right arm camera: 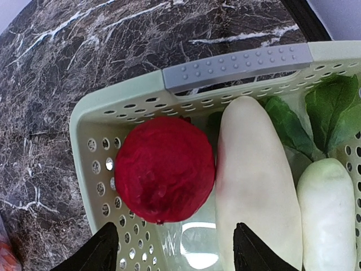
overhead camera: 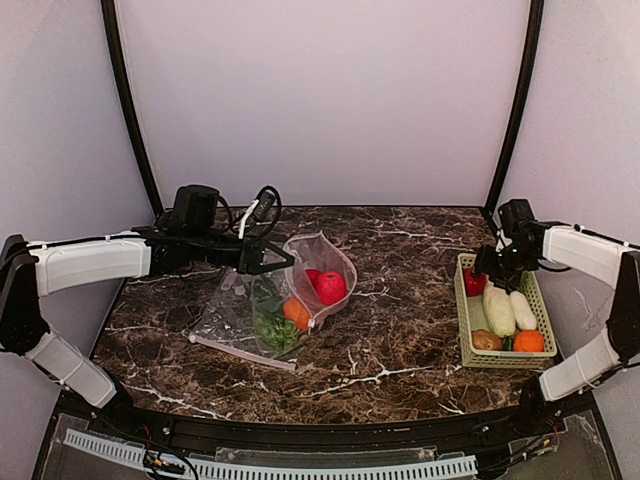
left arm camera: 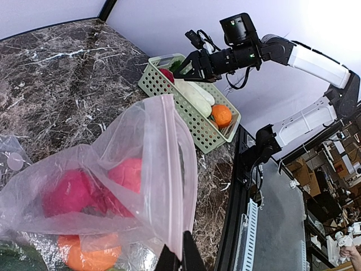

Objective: Place the food in the zip-top bag and seal the zipper
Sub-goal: Pick up the fake fruit from the bin.

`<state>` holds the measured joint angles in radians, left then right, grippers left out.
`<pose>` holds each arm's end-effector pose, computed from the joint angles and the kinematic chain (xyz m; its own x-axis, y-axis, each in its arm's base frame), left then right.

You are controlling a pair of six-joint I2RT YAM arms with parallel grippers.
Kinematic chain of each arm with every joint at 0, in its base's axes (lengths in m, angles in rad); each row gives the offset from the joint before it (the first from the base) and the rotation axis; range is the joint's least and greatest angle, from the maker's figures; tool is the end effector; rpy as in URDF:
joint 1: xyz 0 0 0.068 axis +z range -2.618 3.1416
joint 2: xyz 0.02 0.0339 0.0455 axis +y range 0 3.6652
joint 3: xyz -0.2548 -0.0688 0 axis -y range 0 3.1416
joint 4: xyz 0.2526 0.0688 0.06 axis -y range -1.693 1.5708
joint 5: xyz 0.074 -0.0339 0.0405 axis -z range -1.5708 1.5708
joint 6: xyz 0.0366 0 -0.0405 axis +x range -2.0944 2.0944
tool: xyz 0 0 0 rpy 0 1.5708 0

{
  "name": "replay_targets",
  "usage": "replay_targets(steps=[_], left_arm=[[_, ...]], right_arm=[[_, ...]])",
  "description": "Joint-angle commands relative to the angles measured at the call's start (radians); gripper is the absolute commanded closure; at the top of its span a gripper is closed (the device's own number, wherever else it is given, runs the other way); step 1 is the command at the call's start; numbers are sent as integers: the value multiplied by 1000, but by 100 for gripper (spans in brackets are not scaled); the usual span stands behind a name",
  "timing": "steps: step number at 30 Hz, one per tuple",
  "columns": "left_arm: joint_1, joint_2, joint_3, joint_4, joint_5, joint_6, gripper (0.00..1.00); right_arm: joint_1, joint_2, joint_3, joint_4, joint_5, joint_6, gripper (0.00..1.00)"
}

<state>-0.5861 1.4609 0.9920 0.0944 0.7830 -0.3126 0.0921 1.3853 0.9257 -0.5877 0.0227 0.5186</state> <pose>0.2669 -0.2082 0.2696 -0.5788 0.1226 -0.8062 0.7998 0.2786 -0.5318 0.2802 0.0250 0.2099 -0.7890 0.4248 -0.4439 0.3574 0.9050 0.2307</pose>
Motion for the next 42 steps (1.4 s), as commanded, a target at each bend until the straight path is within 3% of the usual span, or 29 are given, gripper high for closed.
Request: replay_targets(steps=[1, 21, 24, 31, 42], left_arm=[[6, -5, 8, -15, 0, 13, 99], [9, -29, 11, -14, 12, 10, 99], [9, -29, 10, -14, 12, 10, 99], [11, -28, 9, -19, 8, 15, 99], [12, -43, 10, -17, 13, 10, 99]], right_arm=[[-18, 37, 46, 76, -63, -43, 32], [-21, 253, 94, 157, -63, -19, 35], [-20, 264, 90, 161, -59, -9, 39], [-20, 179, 63, 148, -44, -3, 46], [-20, -82, 56, 4, 28, -21, 46]])
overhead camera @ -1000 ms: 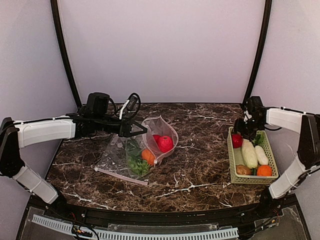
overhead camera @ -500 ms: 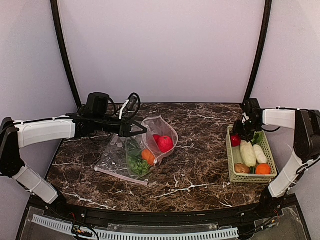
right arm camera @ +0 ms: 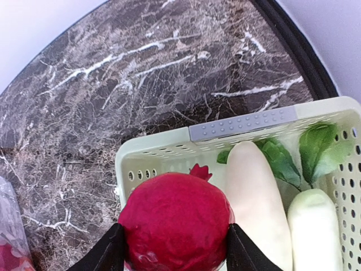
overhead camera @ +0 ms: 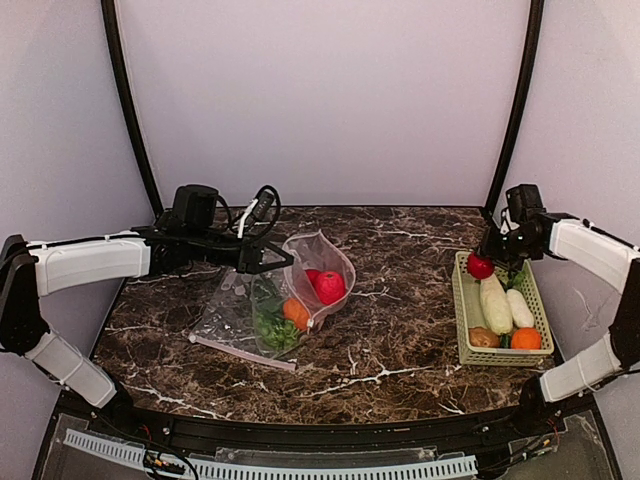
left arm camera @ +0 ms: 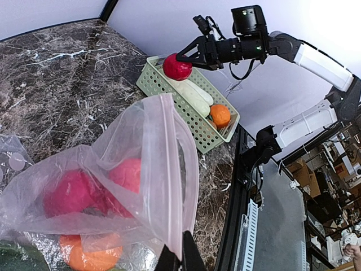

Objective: Place the food in the zip-top bag and seal the zipper
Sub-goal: Pick up the fake fruit from the bin, then place the fake fruit in the zipper food storage bag.

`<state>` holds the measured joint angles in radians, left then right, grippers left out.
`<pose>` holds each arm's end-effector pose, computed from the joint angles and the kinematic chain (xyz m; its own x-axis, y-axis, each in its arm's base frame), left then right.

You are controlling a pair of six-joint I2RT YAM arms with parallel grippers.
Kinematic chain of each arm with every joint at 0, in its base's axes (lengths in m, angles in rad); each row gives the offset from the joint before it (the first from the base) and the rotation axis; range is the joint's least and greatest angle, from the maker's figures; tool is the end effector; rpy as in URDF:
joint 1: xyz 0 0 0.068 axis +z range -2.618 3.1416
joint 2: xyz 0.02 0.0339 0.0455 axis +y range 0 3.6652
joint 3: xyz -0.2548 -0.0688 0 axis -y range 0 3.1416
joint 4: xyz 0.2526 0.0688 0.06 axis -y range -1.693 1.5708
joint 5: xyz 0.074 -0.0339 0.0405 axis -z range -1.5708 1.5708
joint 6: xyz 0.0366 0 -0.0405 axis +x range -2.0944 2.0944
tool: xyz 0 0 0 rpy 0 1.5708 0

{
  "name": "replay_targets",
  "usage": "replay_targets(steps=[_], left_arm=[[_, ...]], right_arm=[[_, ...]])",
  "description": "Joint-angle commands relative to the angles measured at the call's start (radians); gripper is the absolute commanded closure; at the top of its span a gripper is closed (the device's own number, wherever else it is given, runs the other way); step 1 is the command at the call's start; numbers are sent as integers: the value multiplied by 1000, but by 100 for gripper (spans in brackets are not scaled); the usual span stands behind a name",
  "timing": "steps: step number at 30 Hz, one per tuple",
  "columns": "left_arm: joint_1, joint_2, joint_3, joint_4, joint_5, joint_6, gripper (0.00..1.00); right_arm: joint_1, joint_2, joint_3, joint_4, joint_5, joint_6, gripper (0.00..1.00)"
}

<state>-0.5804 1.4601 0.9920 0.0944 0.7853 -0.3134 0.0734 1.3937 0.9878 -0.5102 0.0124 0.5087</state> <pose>0.2679 -0.2066 0.2699 -0.5797 0.1194 -0.8061 0.7984 0.2809 -0.5326 0.2975 0.0214 0.2320 -0.7230 0.4352 -0.5366 0.3278 0.8998 0.2880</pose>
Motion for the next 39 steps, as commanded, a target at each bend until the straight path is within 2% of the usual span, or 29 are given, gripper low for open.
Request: replay_targets(steps=[1, 9, 18, 24, 32, 39], left_arm=[[7, -47, 9, -14, 10, 9, 99], [7, -37, -4, 31, 37, -36, 99], [7, -32, -6, 27, 30, -29, 99], [7, -19, -1, 9, 21, -13, 99], [7, -18, -3, 22, 38, -28, 99], [7, -28, -4, 26, 40, -29, 99]], right_arm=[[0, -120, -6, -86, 34, -14, 46], [61, -341, 7, -190, -100, -9, 49], [355, -422, -8, -149, -193, 78, 50], [570, -378, 57, -58, -170, 115, 50], [827, -206, 176, 89, -71, 116, 50], [943, -10, 294, 167, 63, 59, 50]])
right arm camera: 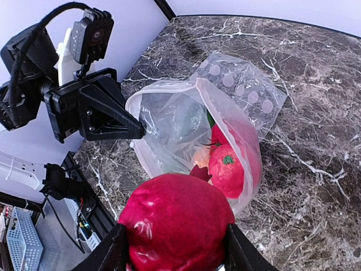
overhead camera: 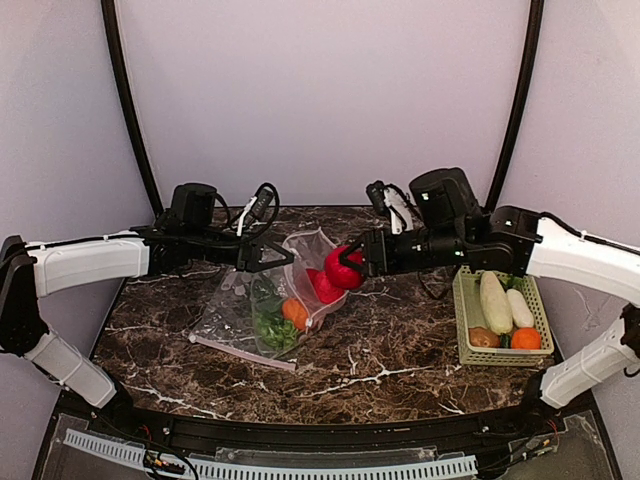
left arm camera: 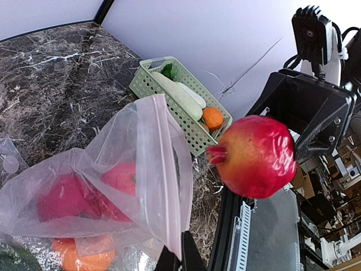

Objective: Place the food in the zip-top bag and seal the zipper
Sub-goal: Place the fake fruit in the zipper food storage bag.

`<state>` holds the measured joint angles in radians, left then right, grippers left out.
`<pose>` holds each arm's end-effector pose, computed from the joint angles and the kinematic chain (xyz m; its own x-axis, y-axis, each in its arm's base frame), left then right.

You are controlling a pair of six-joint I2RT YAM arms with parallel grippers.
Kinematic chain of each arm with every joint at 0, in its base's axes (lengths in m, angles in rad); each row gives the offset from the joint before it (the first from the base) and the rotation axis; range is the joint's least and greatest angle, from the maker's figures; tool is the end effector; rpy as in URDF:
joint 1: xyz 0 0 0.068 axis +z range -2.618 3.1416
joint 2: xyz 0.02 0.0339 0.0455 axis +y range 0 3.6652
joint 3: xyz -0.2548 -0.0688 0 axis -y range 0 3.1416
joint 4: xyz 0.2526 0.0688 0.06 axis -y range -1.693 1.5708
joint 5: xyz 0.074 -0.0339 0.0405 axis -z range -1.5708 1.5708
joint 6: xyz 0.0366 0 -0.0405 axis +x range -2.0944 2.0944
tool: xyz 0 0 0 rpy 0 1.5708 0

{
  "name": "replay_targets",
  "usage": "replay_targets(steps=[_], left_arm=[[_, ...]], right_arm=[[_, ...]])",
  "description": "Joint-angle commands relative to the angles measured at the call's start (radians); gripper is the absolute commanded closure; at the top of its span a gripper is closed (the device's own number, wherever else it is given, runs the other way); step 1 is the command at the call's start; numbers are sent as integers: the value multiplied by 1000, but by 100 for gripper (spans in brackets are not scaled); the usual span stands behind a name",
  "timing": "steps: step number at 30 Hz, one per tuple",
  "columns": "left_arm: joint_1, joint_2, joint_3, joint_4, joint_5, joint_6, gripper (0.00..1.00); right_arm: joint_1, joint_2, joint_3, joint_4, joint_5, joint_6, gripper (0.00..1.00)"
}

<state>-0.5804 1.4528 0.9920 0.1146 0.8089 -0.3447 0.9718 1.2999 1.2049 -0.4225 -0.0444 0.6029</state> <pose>0.2667 -0.2066 0.2743 -0.5873 0.1062 -0.8024 0.7960 0.2549 -0.5489 0.1707 0.2529 0.3401 -0.7099 -0.0352 -0.7034 -0.5394 0.6694 0.5109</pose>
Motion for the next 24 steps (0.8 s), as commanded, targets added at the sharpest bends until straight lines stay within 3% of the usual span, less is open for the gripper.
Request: replay_targets(steps=[1, 12, 24], left_arm=[[7, -21, -4, 5, 15, 3, 99], [7, -22, -5, 23, 44, -10, 99], [7, -38, -7, 47, 76, -17, 99]], right_arm=[[58, 110, 98, 73, 161, -43, 50], [103, 337, 255, 88, 469, -115, 50], [107, 551, 344, 133, 573, -174, 43]])
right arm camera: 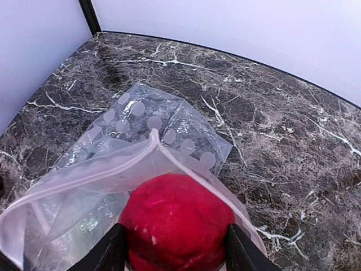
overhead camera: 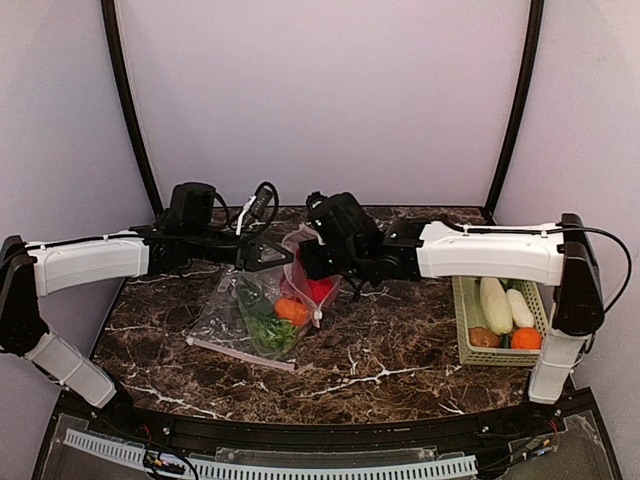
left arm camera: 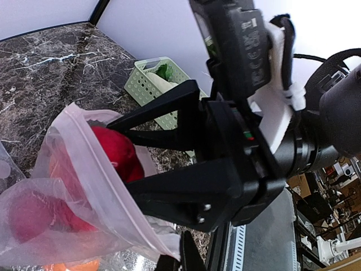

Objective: Place the food in the zip-top bag and seal the zipper
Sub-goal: Place the fake fruit in the zipper food storage bag, then pass from the left arm to the right

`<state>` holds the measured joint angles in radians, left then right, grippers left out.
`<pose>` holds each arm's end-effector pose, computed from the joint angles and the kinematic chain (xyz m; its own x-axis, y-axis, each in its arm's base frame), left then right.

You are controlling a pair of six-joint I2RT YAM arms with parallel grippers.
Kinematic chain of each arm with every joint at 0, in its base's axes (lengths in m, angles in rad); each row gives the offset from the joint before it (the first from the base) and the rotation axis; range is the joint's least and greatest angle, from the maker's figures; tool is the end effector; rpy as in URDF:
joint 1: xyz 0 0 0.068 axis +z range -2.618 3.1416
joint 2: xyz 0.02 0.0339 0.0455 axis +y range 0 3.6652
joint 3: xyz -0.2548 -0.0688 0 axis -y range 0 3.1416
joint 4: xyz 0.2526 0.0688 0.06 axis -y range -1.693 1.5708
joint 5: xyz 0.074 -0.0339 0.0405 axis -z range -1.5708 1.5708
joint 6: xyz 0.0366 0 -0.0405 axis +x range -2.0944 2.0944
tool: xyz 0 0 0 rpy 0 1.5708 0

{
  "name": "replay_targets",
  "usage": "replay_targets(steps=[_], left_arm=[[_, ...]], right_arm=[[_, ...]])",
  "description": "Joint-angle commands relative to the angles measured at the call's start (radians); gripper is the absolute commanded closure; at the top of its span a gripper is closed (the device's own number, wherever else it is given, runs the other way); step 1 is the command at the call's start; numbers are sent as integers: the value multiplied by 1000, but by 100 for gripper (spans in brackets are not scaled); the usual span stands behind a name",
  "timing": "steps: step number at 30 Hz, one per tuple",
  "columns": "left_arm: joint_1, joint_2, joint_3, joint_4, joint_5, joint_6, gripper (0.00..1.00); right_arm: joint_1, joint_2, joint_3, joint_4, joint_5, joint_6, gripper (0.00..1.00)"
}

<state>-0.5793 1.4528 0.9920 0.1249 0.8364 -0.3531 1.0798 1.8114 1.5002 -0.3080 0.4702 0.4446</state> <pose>0.2663 -0.2066 0.2755 -0.5885 0.1080 -0.8013 0.7991 0.2287 -0.5560 0.2157 0.3682 0.2788 -0.5104 -0.1413 -0.8483 -0.4350 0.8933 0.1129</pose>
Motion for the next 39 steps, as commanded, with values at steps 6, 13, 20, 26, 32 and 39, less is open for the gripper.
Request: replay_targets(steps=[6, 13, 20, 26, 32, 39], left_arm=[[4, -17, -17, 54, 74, -3, 99], [6, 19, -13, 40, 66, 7, 99], [6, -8, -7, 3, 15, 35, 99], [9, -3, -5, 0, 4, 22, 99], [10, 0, -2, -5, 4, 24, 99], [19, -6, 1, -10, 5, 26, 99]], right_arm=[[-31, 55, 63, 26, -40, 42, 26], [-33, -2, 83, 16, -182, 6, 7], [-32, -113, 63, -81, -331, 19, 3], [-32, -211, -1, -104, -360, 60, 2], [-56, -258, -93, -148, -291, 168, 16], [-150, -291, -237, -76, -414, 217, 31]])
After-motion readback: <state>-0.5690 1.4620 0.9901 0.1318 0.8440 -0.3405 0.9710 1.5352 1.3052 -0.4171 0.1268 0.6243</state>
